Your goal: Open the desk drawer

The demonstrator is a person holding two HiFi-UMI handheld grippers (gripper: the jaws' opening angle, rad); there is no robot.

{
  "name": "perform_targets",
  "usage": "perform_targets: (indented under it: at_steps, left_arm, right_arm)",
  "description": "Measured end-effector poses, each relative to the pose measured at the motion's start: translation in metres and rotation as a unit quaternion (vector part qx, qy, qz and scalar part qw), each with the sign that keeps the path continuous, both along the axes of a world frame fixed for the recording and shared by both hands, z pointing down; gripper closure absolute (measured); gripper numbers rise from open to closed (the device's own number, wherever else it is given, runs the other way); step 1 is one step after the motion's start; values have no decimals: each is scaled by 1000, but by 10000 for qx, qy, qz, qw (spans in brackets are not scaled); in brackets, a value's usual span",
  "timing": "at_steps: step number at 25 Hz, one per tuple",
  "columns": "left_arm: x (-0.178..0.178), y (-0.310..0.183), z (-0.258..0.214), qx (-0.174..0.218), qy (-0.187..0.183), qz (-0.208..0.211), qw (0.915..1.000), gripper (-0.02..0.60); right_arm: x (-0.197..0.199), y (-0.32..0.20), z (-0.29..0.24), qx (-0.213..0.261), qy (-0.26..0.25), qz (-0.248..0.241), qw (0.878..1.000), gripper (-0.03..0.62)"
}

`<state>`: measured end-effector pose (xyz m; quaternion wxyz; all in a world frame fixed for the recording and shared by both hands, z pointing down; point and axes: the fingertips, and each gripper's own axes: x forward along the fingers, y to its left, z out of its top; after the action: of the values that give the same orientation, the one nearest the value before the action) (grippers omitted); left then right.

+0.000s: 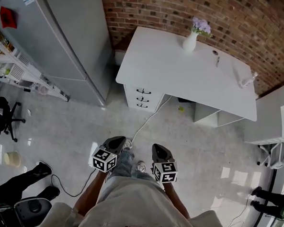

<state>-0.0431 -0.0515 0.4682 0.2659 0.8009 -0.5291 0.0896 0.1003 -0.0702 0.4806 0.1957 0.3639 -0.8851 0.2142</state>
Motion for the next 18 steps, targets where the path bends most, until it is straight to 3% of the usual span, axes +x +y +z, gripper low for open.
perform_targets:
  at_steps: [10, 18]
  left_arm:
    - [-22, -6, 6, -150, 11, -61, 9999, 569]
    - [-18, 1, 55, -524, 47, 120, 9985, 569]
  right_arm:
    - [-20, -11, 3, -80, 65, -80, 9999, 577]
    - [-21, -8, 52, -476, 240, -170, 9984, 577]
